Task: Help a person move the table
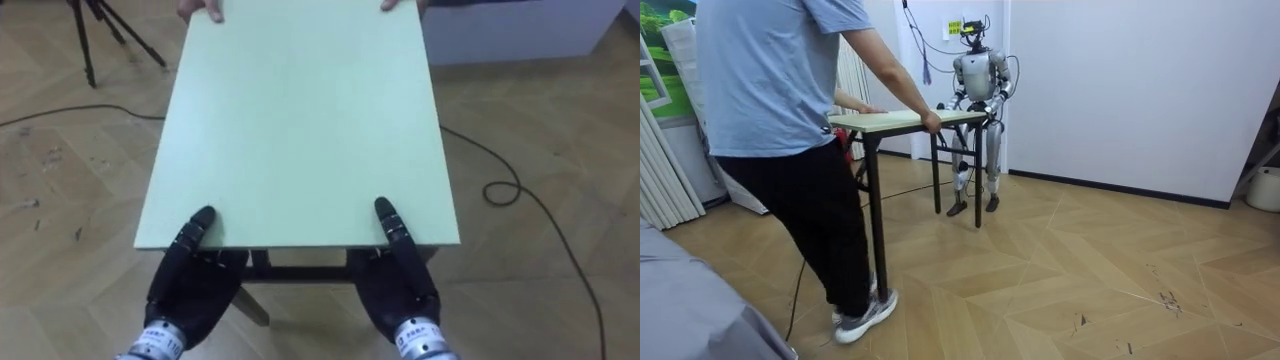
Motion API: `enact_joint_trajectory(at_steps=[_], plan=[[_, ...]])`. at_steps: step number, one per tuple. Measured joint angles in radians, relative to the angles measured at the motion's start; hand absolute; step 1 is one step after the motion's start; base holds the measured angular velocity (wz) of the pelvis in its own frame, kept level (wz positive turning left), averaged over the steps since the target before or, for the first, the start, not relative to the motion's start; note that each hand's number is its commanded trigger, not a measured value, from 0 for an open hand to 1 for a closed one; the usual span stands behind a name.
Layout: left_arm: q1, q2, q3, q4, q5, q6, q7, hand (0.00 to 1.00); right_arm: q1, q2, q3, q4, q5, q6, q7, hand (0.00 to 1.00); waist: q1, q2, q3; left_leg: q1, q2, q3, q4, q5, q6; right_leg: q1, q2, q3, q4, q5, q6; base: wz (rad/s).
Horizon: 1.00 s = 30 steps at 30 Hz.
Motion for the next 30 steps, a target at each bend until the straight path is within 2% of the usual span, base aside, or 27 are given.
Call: enact_joint_trajectory(at_steps=[1, 2, 3, 4, 5, 7, 8, 9, 11, 12, 13, 14, 17, 19, 20, 21, 22, 23, 26, 27, 28, 29, 30], plan=[[-0.001, 0.005, -0.012, 0.000, 0.001, 0.001, 0.002, 1.00, 0.033, -0.005, -0.005, -0.025, 0.003, -0.003, -0.006, 1.00, -0.016, -0.004, 0.0000, -0.007, 0.004, 0.034, 0.000, 0.013, 0.006, -0.008, -0.044, -0.006, 0.150, -0.098, 0.005, 0.66], [-0.001, 0.006, -0.021, -0.001, 0.001, 0.001, 0.002, 1.00, 0.056, -0.007, -0.009, -0.045, 0.013, -0.006, -0.011, 1.00, -0.020, -0.008, -0.0008, -0.009, 0.003, 0.052, -0.002, 0.019, 0.008, -0.005, -0.067, -0.004, 0.236, -0.150, 0.006, 0.79], [0.003, 0.008, -0.032, -0.012, 0.011, -0.003, 0.002, 1.00, 0.090, -0.011, -0.009, -0.075, 0.030, -0.014, -0.018, 1.00, -0.016, -0.020, -0.0006, -0.013, 0.001, 0.083, -0.004, 0.027, 0.012, 0.015, -0.108, 0.005, 0.375, -0.218, 0.017, 0.42], [0.016, 0.016, -0.037, -0.026, 0.011, -0.004, 0.001, 1.00, 0.103, -0.018, -0.002, -0.087, 0.045, -0.018, -0.027, 1.00, -0.006, -0.031, -0.0007, -0.017, -0.002, 0.094, -0.001, 0.033, 0.014, 0.057, -0.134, 0.023, 0.478, -0.246, 0.027, 0.10], [0.033, 0.028, -0.037, -0.042, 0.011, -0.006, 0.001, 1.00, 0.103, -0.019, 0.008, -0.087, 0.053, -0.023, -0.031, 1.00, 0.004, -0.042, -0.0005, -0.021, -0.006, 0.101, 0.007, 0.035, 0.012, 0.122, -0.150, 0.043, 0.540, -0.241, 0.027, -0.15], [0.044, 0.029, -0.034, -0.057, 0.009, -0.011, -0.001, 1.00, 0.100, -0.023, 0.025, -0.089, 0.060, -0.033, -0.036, 1.00, 0.019, -0.063, -0.0039, -0.053, -0.014, 0.107, 0.035, 0.036, 0.010, 0.228, -0.167, 0.064, 0.545, -0.214, 0.027, -0.13], [0.044, 0.027, -0.029, -0.067, 0.010, -0.016, -0.001, 1.00, 0.088, -0.022, 0.042, -0.093, 0.061, -0.048, -0.037, 1.00, 0.026, -0.075, 0.0020, -0.086, -0.016, 0.109, 0.071, 0.039, 0.005, 0.258, -0.161, 0.078, 0.499, -0.229, 0.046, -0.06], [0.044, 0.025, -0.028, -0.069, 0.012, -0.020, 0.000, 1.00, 0.082, -0.025, 0.045, -0.094, 0.063, -0.051, -0.038, 1.00, 0.028, -0.074, 0.0035, -0.102, -0.011, 0.106, 0.082, 0.043, 0.002, 0.256, -0.150, 0.077, 0.484, -0.240, 0.058, 0.00], [0.053, 0.023, -0.030, -0.077, 0.023, -0.021, 0.000, 1.00, 0.086, -0.025, 0.042, -0.095, 0.064, -0.055, -0.038, 1.00, 0.052, -0.074, 0.0036, -0.119, 0.005, 0.101, 0.073, 0.062, -0.009, 0.253, -0.111, 0.095, 0.434, -0.247, 0.065, -0.16], [0.055, 0.023, -0.030, -0.083, 0.023, -0.021, 0.000, 1.00, 0.086, -0.024, 0.042, -0.099, 0.064, -0.055, -0.038, 1.00, 0.061, -0.077, 0.0038, -0.125, 0.008, 0.103, 0.072, 0.065, -0.011, 0.254, -0.110, 0.096, 0.418, -0.258, 0.075, -0.39], [0.064, 0.026, -0.030, -0.104, 0.023, -0.026, 0.000, 1.00, 0.086, -0.024, 0.044, -0.112, 0.063, -0.054, -0.038, 1.00, 0.074, -0.091, 0.0034, -0.143, 0.014, 0.108, 0.075, 0.066, -0.010, 0.257, -0.112, 0.100, 0.374, -0.293, 0.090, -0.32], [0.068, 0.029, -0.029, -0.113, 0.026, -0.030, 0.000, 1.00, 0.086, -0.024, 0.046, -0.120, 0.062, -0.054, -0.038, 1.00, 0.076, -0.096, 0.0017, -0.156, 0.015, 0.110, 0.082, 0.066, -0.010, 0.259, -0.112, 0.104, 0.353, -0.310, 0.089, -0.34], [0.073, 0.038, -0.019, -0.133, 0.030, -0.031, 0.000, 1.00, 0.085, -0.021, 0.057, -0.139, 0.055, -0.062, -0.041, 1.00, 0.089, -0.112, 0.0061, -0.188, 0.011, 0.104, 0.096, 0.068, -0.007, 0.273, -0.113, 0.119, 0.262, -0.354, 0.084, -0.28], [0.070, 0.038, -0.017, -0.136, 0.030, -0.044, -0.001, 1.00, 0.084, -0.018, 0.074, -0.139, 0.053, -0.079, -0.041, 1.00, 0.087, -0.136, 0.0055, -0.218, 0.005, 0.109, 0.111, 0.072, -0.001, 0.305, -0.116, 0.127, 0.192, -0.403, 0.074, 0.08], [0.066, 0.041, -0.011, -0.137, 0.031, -0.045, -0.002, 1.00, 0.079, -0.013, 0.079, -0.137, 0.053, -0.081, -0.041, 1.00, 0.088, -0.148, 0.0100, -0.237, 0.005, 0.108, 0.124, 0.074, -0.002, 0.317, -0.115, 0.131, 0.150, -0.428, 0.071, 0.12], [0.063, 0.043, -0.008, -0.137, 0.030, -0.045, -0.003, 1.00, 0.076, -0.011, 0.081, -0.135, 0.058, -0.081, -0.041, 1.00, 0.086, -0.153, 0.0126, -0.248, 0.007, 0.106, 0.135, 0.077, -0.003, 0.321, -0.113, 0.129, 0.122, -0.438, 0.070, 0.09], [0.057, 0.045, -0.008, -0.137, 0.030, -0.045, -0.003, 1.00, 0.069, -0.011, 0.083, -0.135, 0.064, -0.081, -0.041, 1.00, 0.087, -0.156, 0.0117, -0.277, 0.014, 0.103, 0.154, 0.081, -0.007, 0.332, -0.107, 0.121, 0.076, -0.454, 0.067, 0.09], [0.048, 0.043, -0.006, -0.137, 0.022, -0.045, -0.004, 1.00, 0.051, -0.014, 0.083, -0.128, 0.067, -0.078, -0.041, 1.00, 0.086, -0.152, 0.0139, -0.307, 0.029, 0.093, 0.172, 0.091, -0.013, 0.337, -0.087, 0.117, 0.046, -0.463, 0.054, 0.14], [0.034, 0.042, -0.008, -0.137, 0.021, -0.049, -0.003, 1.00, 0.038, -0.012, 0.082, -0.121, 0.077, -0.075, -0.045, 1.00, 0.083, -0.146, 0.0156, -0.337, 0.055, 0.066, 0.156, 0.134, -0.028, 0.324, -0.043, 0.102, 0.010, -0.462, 0.048, 0.20], [0.034, 0.041, -0.008, -0.136, 0.022, -0.052, -0.003, 1.00, 0.037, -0.011, 0.082, -0.120, 0.080, -0.072, -0.051, 1.00, 0.087, -0.141, 0.0172, -0.338, 0.070, 0.056, 0.145, 0.152, -0.039, 0.325, -0.021, 0.094, 0.004, -0.455, 0.036, 0.04], [0.035, 0.044, -0.011, -0.136, 0.027, -0.052, -0.002, 1.00, 0.038, -0.013, 0.080, -0.118, 0.081, -0.071, -0.052, 1.00, 0.095, -0.127, 0.0239, -0.336, 0.086, 0.050, 0.134, 0.170, -0.051, 0.319, 0.006, 0.088, 0.006, -0.441, 0.013, 0.00], [0.037, 0.047, -0.013, -0.136, 0.027, -0.052, -0.001, 1.00, 0.039, -0.014, 0.080, -0.118, 0.081, -0.070, -0.054, 1.00, 0.096, -0.121, 0.0237, -0.335, 0.096, 0.049, 0.122, 0.183, -0.056, 0.314, 0.018, 0.086, 0.007, -0.435, 0.003, 0.00], [0.039, 0.051, -0.015, -0.136, 0.025, -0.052, 0.001, 1.00, 0.040, -0.017, 0.080, -0.118, 0.084, -0.070, -0.056, 1.00, 0.102, -0.108, 0.0233, -0.329, 0.110, 0.040, 0.084, 0.224, -0.066, 0.304, 0.041, 0.087, 0.005, -0.419, -0.021, 0.08]])
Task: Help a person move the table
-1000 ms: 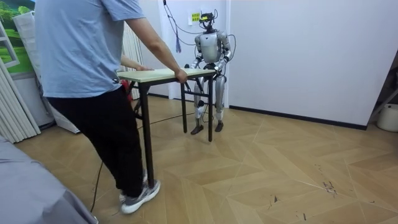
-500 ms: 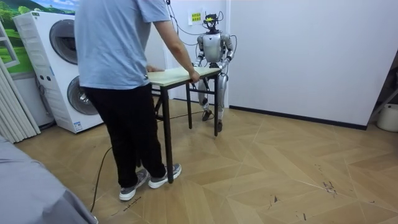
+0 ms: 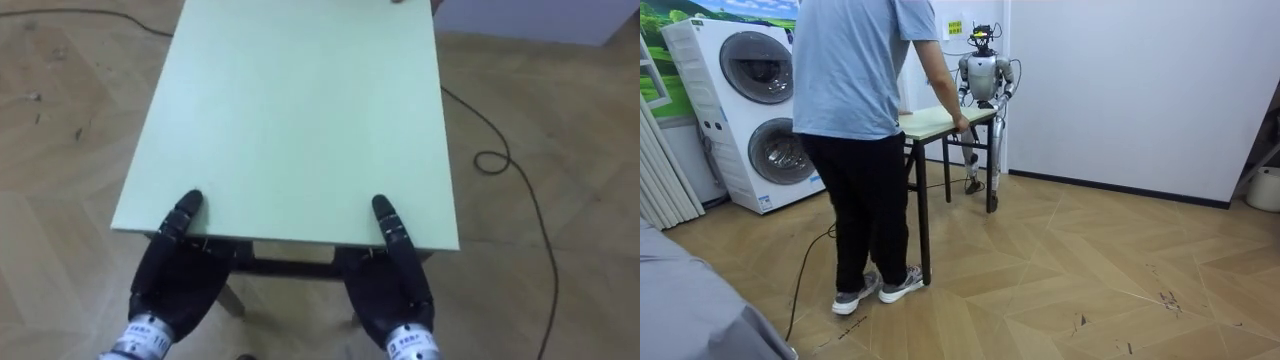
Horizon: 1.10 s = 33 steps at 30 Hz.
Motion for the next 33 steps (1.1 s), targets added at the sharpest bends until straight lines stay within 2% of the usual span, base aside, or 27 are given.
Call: enact_joint_trajectory(at_steps=[1, 2, 3, 4, 5, 6, 7, 8, 9, 10, 11, 12, 14, 15, 16, 17, 18, 19, 20, 21, 22, 23, 25, 26, 28, 29, 33], plan=[[-0.001, 0.010, -0.007, 0.000, -0.003, -0.005, 0.002, 1.00, 0.000, -0.004, 0.001, -0.002, -0.001, 0.000, -0.003, 1.00, 0.002, 0.013, -0.0029, 0.014, 0.002, -0.022, -0.072, 0.062, -0.016, -0.016, 0.023, 0.001, -0.004, 0.022, -0.026, 0.20], [-0.007, 0.027, -0.019, 0.000, -0.005, -0.012, 0.002, 1.00, 0.001, -0.008, 0.003, -0.006, 0.001, -0.006, -0.005, 1.00, 0.003, 0.022, -0.0045, 0.041, 0.002, -0.041, -0.187, 0.155, -0.043, -0.031, 0.043, 0.001, -0.023, 0.047, -0.051, 0.27], [-0.011, 0.033, -0.025, 0.000, -0.005, -0.016, 0.002, 1.00, 0.002, -0.010, 0.002, -0.010, 0.004, -0.008, -0.005, 1.00, 0.002, 0.026, -0.0051, 0.054, 0.002, -0.049, -0.247, 0.209, -0.076, -0.036, 0.053, -0.001, -0.040, 0.057, -0.060, 0.19], [-0.019, 0.031, -0.025, -0.001, -0.015, -0.025, 0.001, 1.00, -0.004, -0.012, 0.001, -0.016, 0.010, -0.011, -0.006, 1.00, 0.008, 0.031, -0.0087, 0.057, 0.011, -0.050, -0.263, 0.224, -0.091, -0.057, 0.048, -0.044, -0.060, 0.064, -0.065, -0.15], [-0.017, 0.026, -0.026, -0.001, -0.018, -0.031, 0.001, 1.00, -0.014, -0.016, 0.005, -0.016, 0.010, -0.012, -0.015, 1.00, 0.024, 0.035, -0.0077, 0.055, 0.021, -0.045, -0.210, 0.177, -0.074, -0.065, 0.046, -0.071, -0.060, 0.064, -0.065, -0.59], [-0.001, 0.019, -0.028, -0.001, -0.027, -0.048, -0.003, 1.00, -0.036, -0.032, 0.026, -0.015, 0.009, -0.024, -0.038, 1.00, 0.037, 0.048, -0.0080, 0.043, 0.032, -0.033, -0.034, 0.034, -0.058, -0.065, 0.046, -0.121, -0.067, 0.064, -0.065, -0.78], [0.011, 0.008, -0.033, 0.002, -0.028, -0.049, -0.004, 1.00, -0.036, -0.049, 0.039, -0.015, 0.009, -0.048, -0.041, 1.00, 0.053, 0.066, -0.0091, 0.043, 0.035, -0.042, 0.132, -0.068, -0.061, -0.062, 0.054, -0.135, -0.070, 0.068, -0.075, -0.53], [0.018, -0.002, -0.033, 0.003, -0.029, -0.048, -0.004, 1.00, -0.034, -0.053, 0.041, -0.015, 0.008, -0.053, -0.041, 1.00, 0.050, 0.074, -0.0118, 0.046, 0.037, -0.045, 0.206, -0.103, -0.063, -0.063, 0.058, -0.141, -0.069, 0.072, -0.081, 0.00], [0.028, -0.013, -0.036, 0.003, -0.026, -0.048, -0.004, 1.00, -0.025, -0.054, 0.041, -0.015, 0.006, -0.057, -0.041, 1.00, 0.038, 0.086, -0.0151, 0.074, 0.038, -0.046, 0.312, -0.156, -0.068, -0.067, 0.067, -0.158, -0.062, 0.077, -0.090, 0.39], [0.027, -0.015, -0.038, 0.003, -0.024, -0.049, -0.003, 1.00, -0.022, -0.054, 0.041, -0.015, 0.003, -0.062, -0.041, 1.00, 0.020, 0.092, -0.0147, 0.123, 0.044, -0.051, 0.368, -0.191, -0.072, -0.075, 0.081, -0.174, -0.056, 0.082, -0.099, 0.38], [0.027, -0.015, -0.038, 0.002, -0.024, -0.050, -0.003, 1.00, -0.023, -0.053, 0.041, -0.016, -0.003, -0.063, -0.041, 1.00, 0.015, 0.095, -0.0151, 0.150, 0.049, -0.054, 0.381, -0.206, -0.074, -0.081, 0.086, -0.178, -0.047, 0.083, -0.103, 0.33], [0.023, -0.016, -0.039, 0.002, -0.024, -0.050, -0.001, 1.00, -0.024, -0.054, 0.041, -0.018, -0.012, -0.069, -0.041, 1.00, -0.001, 0.108, -0.0143, 0.207, 0.056, -0.072, 0.384, -0.233, -0.080, -0.098, 0.097, -0.196, -0.037, 0.087, -0.109, 0.22], [0.019, -0.021, -0.040, 0.002, -0.022, -0.050, 0.004, 1.00, -0.023, -0.056, 0.040, -0.026, -0.023, -0.076, -0.041, 1.00, -0.018, 0.131, -0.0122, 0.302, 0.055, -0.087, 0.318, -0.271, -0.099, -0.145, 0.102, -0.200, 0.019, 0.084, -0.113, 0.06], [0.019, -0.021, -0.039, 0.002, -0.022, -0.050, 0.004, 1.00, -0.023, -0.057, 0.041, -0.026, -0.025, -0.076, -0.041, 1.00, -0.021, 0.131, -0.0120, 0.306, 0.047, -0.091, 0.281, -0.275, -0.098, -0.156, 0.099, -0.194, 0.034, 0.085, -0.113, -0.08], [0.022, -0.018, -0.039, 0.002, -0.024, -0.050, 0.005, 1.00, -0.021, -0.064, 0.043, -0.028, -0.029, -0.075, -0.041, 1.00, -0.029, 0.127, -0.0144, 0.322, 0.025, -0.095, 0.208, -0.276, -0.099, -0.174, 0.095, -0.183, 0.040, 0.095, -0.112, 0.04], [0.022, -0.019, -0.040, 0.002, -0.026, -0.050, 0.005, 1.00, -0.021, -0.067, 0.043, -0.031, -0.030, -0.076, -0.041, 1.00, -0.035, 0.128, -0.0147, 0.333, 0.014, -0.100, 0.164, -0.276, -0.099, -0.182, 0.092, -0.171, 0.037, 0.102, -0.112, 0.12], [0.020, -0.020, -0.042, 0.001, -0.025, -0.050, 0.005, 1.00, -0.021, -0.073, 0.055, -0.038, -0.025, -0.094, -0.041, 1.00, -0.043, 0.132, -0.0189, 0.356, -0.004, -0.120, 0.069, -0.276, -0.099, -0.204, 0.090, -0.154, 0.026, 0.122, -0.118, 0.09], [0.017, -0.020, -0.041, -0.006, -0.025, -0.051, 0.005, 1.00, -0.026, -0.080, 0.065, -0.047, -0.022, -0.109, -0.041, 1.00, -0.050, 0.135, -0.0225, 0.379, -0.013, -0.122, -0.003, -0.281, -0.104, -0.227, 0.076, -0.179, 0.011, 0.140, -0.120, 0.00], [0.014, -0.022, -0.040, -0.007, -0.025, -0.052, 0.005, 1.00, -0.031, -0.082, 0.066, -0.048, -0.023, -0.114, -0.041, 1.00, -0.051, 0.138, -0.0210, 0.377, -0.009, -0.119, -0.004, -0.289, -0.107, -0.236, 0.073, -0.192, 0.008, 0.148, -0.122, -0.20], [0.013, -0.030, -0.040, -0.005, -0.027, -0.056, 0.006, 1.00, -0.036, -0.083, 0.068, -0.047, -0.023, -0.116, -0.045, 1.00, -0.045, 0.152, -0.0196, 0.391, 0.019, -0.105, 0.028, -0.309, -0.112, -0.252, 0.080, -0.224, 0.027, 0.169, -0.144, -0.20], [0.010, -0.033, -0.043, -0.005, -0.032, -0.057, 0.007, 1.00, -0.035, -0.081, 0.074, -0.047, -0.020, -0.122, -0.045, 1.00, -0.043, 0.164, -0.0192, 0.415, 0.035, -0.097, 0.012, -0.321, -0.109, -0.265, 0.084, -0.261, 0.057, 0.204, -0.174, -0.13], [0.005, -0.029, -0.047, -0.005, -0.035, -0.060, 0.007, 1.00, -0.035, -0.079, 0.075, -0.047, -0.019, -0.128, -0.045, 1.00, -0.044, 0.165, -0.0187, 0.421, 0.035, -0.099, -0.007, -0.324, -0.106, -0.272, 0.082, -0.273, 0.065, 0.216, -0.182, 0.18], [-0.016, -0.023, -0.071, -0.005, -0.050, -0.095, 0.023, 1.00, -0.037, -0.063, 0.067, -0.047, -0.021, -0.132, -0.044, 1.00, -0.072, 0.162, -0.0180, 0.413, 0.029, -0.093, -0.051, -0.335, -0.086, -0.293, 0.065, -0.281, 0.072, 0.234, -0.172, 0.30], [-0.022, -0.022, -0.076, -0.005, -0.064, -0.104, 0.030, 1.00, -0.040, -0.057, 0.067, -0.047, -0.027, -0.131, -0.043, 1.00, -0.084, 0.157, -0.0187, 0.397, 0.011, -0.090, -0.067, -0.334, -0.066, -0.304, 0.051, -0.279, 0.058, 0.231, -0.155, 0.17], [-0.028, -0.018, -0.078, -0.001, -0.063, -0.112, 0.031, 1.00, -0.040, -0.042, 0.060, -0.045, -0.048, -0.127, -0.040, 1.00, -0.084, 0.143, -0.0183, 0.363, -0.025, -0.090, -0.062, -0.320, -0.036, -0.316, 0.029, -0.270, 0.016, 0.229, -0.125, 0.02], [-0.030, -0.019, -0.078, 0.009, -0.060, -0.112, 0.031, 1.00, -0.038, -0.040, 0.058, -0.034, -0.059, -0.126, -0.029, 1.00, -0.087, 0.142, -0.0180, 0.347, -0.040, -0.091, -0.060, -0.308, -0.023, -0.321, 0.019, -0.266, -0.005, 0.254, -0.122, 0.00], [-0.016, -0.017, -0.080, 0.042, -0.061, -0.093, 0.030, 1.00, 0.000, -0.038, 0.044, -0.024, -0.068, -0.107, -0.022, 1.00, -0.089, 0.128, -0.0211, 0.353, -0.077, -0.075, -0.071, -0.283, -0.002, -0.309, -0.008, -0.246, -0.017, 0.291, -0.113, 0.00]])
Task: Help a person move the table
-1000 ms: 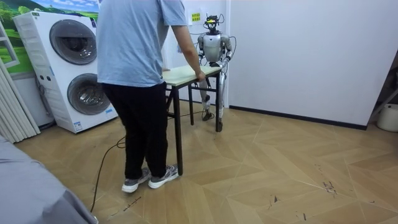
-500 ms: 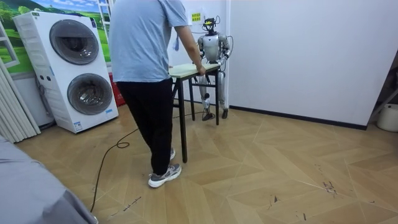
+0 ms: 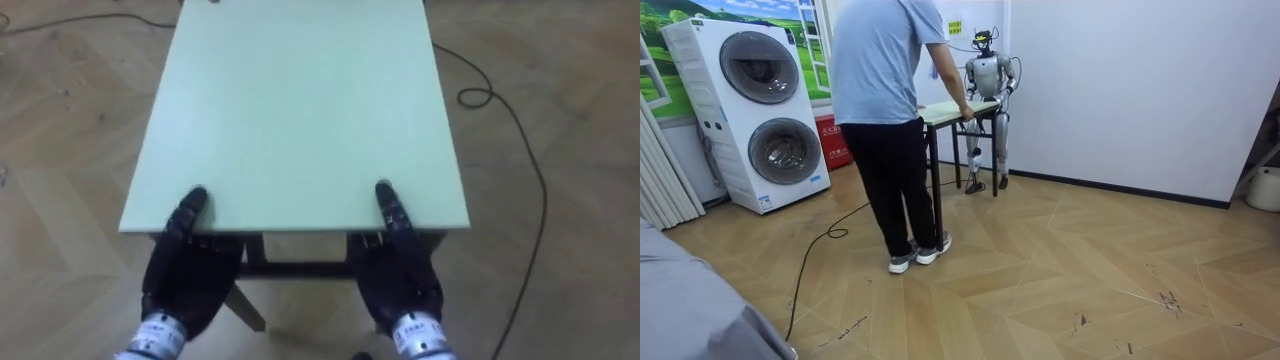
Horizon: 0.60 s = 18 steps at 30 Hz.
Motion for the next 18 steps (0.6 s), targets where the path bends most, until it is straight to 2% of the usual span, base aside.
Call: enact_joint_trajectory(at_steps=[4, 6, 7, 8, 9, 10, 11, 12, 14, 15, 16, 18], plan=[[0.011, 0.016, -0.001, 0.000, -0.009, 0.025, 0.004, 1.00, 0.004, -0.006, -0.017, 0.010, 0.005, 0.024, 0.000, 1.00, -0.001, -0.031, -0.0005, -0.007, -0.031, 0.010, 0.017, 0.017, 0.022, 0.000, -0.031, 0.026, -0.002, 0.040, 0.017, -0.03], [0.013, 0.015, -0.006, 0.000, -0.023, 0.030, 0.007, 1.00, 0.009, -0.009, -0.018, 0.011, 0.013, 0.025, -0.001, 1.00, -0.001, -0.038, -0.0027, -0.007, -0.040, 0.010, 0.016, 0.022, 0.034, 0.012, -0.037, 0.035, -0.021, 0.056, 0.045, 0.05], [0.013, 0.016, -0.008, 0.000, -0.020, 0.030, 0.013, 1.00, 0.014, -0.010, -0.017, 0.011, 0.013, 0.022, -0.001, 1.00, -0.004, -0.039, -0.0030, -0.007, -0.041, 0.012, 0.015, 0.028, 0.044, 0.020, -0.038, 0.043, -0.030, 0.067, 0.081, 0.11], [0.013, 0.016, -0.010, 0.001, -0.020, 0.030, 0.013, 1.00, 0.016, -0.012, -0.014, 0.011, 0.015, 0.022, -0.002, 1.00, -0.001, -0.037, -0.0022, -0.006, -0.036, 0.019, 0.015, 0.032, 0.050, 0.017, -0.042, 0.069, 0.019, 0.044, 0.097, 0.12], [0.014, 0.016, -0.011, 0.001, -0.019, 0.030, 0.013, 1.00, 0.021, -0.011, -0.013, 0.012, 0.018, 0.022, -0.002, 1.00, -0.002, -0.037, -0.0015, -0.004, -0.027, 0.030, 0.016, 0.033, 0.049, 0.015, -0.048, 0.092, 0.082, 0.000, 0.095, 0.27], [0.013, 0.016, -0.012, 0.001, -0.007, 0.030, 0.013, 1.00, 0.033, -0.006, -0.011, 0.012, 0.025, 0.014, 0.002, 1.00, -0.008, -0.039, -0.0005, -0.003, -0.014, 0.047, 0.014, 0.041, 0.037, 0.021, -0.073, 0.109, 0.197, -0.080, 0.097, 0.36], [0.013, 0.014, -0.012, 0.001, 0.001, 0.030, 0.013, 1.00, 0.037, -0.006, -0.007, 0.012, 0.027, 0.008, 0.006, 1.00, -0.009, -0.040, 0.0001, -0.003, -0.008, 0.053, 0.013, 0.044, 0.031, 0.030, -0.084, 0.122, 0.238, -0.109, 0.106, 0.38], [0.014, 0.013, -0.011, 0.001, 0.003, 0.029, 0.013, 1.00, 0.039, -0.006, 0.001, 0.012, 0.034, -0.002, 0.009, 1.00, -0.002, -0.042, 0.0004, -0.002, -0.008, 0.052, 0.013, 0.046, 0.024, 0.058, -0.093, 0.150, 0.263, -0.148, 0.131, 0.06], [0.014, 0.015, -0.007, -0.005, 0.007, 0.026, 0.012, 1.00, 0.028, -0.006, 0.008, 0.012, 0.040, -0.006, 0.009, 1.00, 0.025, -0.044, 0.0008, 0.009, -0.013, 0.063, -0.011, 0.056, 0.008, 0.088, -0.054, 0.162, 0.174, -0.153, 0.135, -0.24], [0.014, 0.015, -0.006, -0.007, 0.008, 0.025, 0.011, 1.00, 0.026, -0.006, 0.009, 0.012, 0.043, -0.006, 0.009, 1.00, 0.034, -0.046, 0.0010, 0.013, -0.011, 0.066, -0.023, 0.062, 0.006, 0.100, -0.045, 0.164, 0.138, -0.154, 0.135, -0.35], [0.015, 0.013, -0.004, -0.009, 0.009, 0.022, 0.009, 1.00, 0.020, -0.005, 0.011, 0.012, 0.043, -0.006, 0.009, 1.00, 0.052, -0.046, 0.0009, 0.016, -0.006, 0.066, -0.045, 0.075, 0.003, 0.116, -0.028, 0.164, 0.087, -0.136, 0.117, -0.21], [0.016, 0.017, -0.003, -0.010, 0.020, 0.018, 0.007, 1.00, 0.020, -0.006, 0.014, 0.012, 0.044, -0.007, 0.009, 1.00, 0.056, -0.053, 0.0007, 0.036, -0.003, 0.064, -0.081, 0.096, 0.002, 0.142, -0.019, 0.156, 0.043, -0.118, 0.109, -0.01]])
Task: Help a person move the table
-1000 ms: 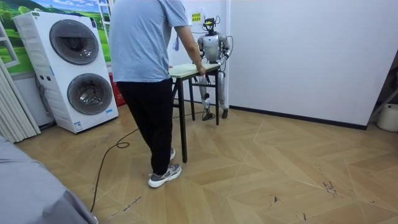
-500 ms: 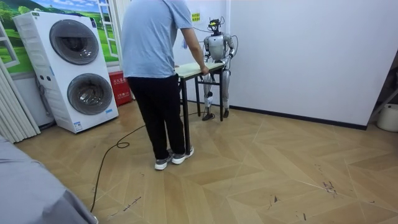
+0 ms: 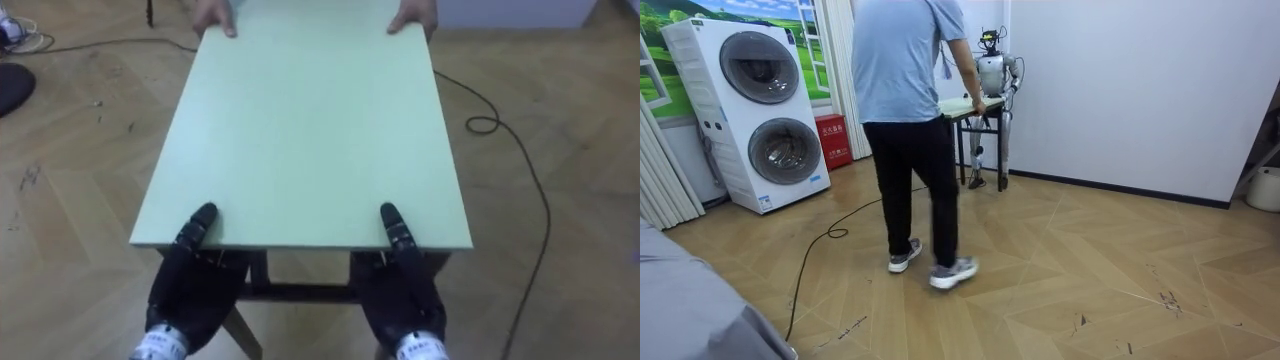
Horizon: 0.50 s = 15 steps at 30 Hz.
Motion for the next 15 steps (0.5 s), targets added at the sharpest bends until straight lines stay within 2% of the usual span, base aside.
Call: enact_joint_trajectory(at_steps=[4, 8, 15], plan=[[0.005, 0.011, -0.001, 0.000, -0.001, -0.003, 0.000, 1.00, 0.000, -0.026, 0.015, 0.000, 0.006, -0.006, -0.002, 1.00, 0.012, -0.009, 0.0004, 0.028, 0.010, 0.000, -0.038, 0.010, -0.002, 0.041, 0.021, -0.002, -0.061, 0.020, 0.000, 0.00], [0.006, 0.011, -0.004, 0.000, 0.003, -0.014, 0.000, 1.00, -0.005, -0.028, 0.022, 0.000, 0.004, -0.016, -0.002, 1.00, 0.034, -0.017, -0.0008, 0.038, 0.014, -0.002, -0.056, 0.010, -0.002, 0.052, 0.028, -0.008, -0.081, 0.020, 0.001, 0.02], [0.006, 0.018, -0.013, -0.004, 0.006, -0.033, -0.012, 1.00, -0.011, -0.033, 0.033, 0.000, 0.008, -0.028, 0.002, 1.00, 0.056, -0.016, -0.0010, 0.039, 0.024, -0.048, -0.067, 0.010, -0.005, 0.072, 0.036, -0.025, -0.094, 0.021, 0.001, 0.22]])
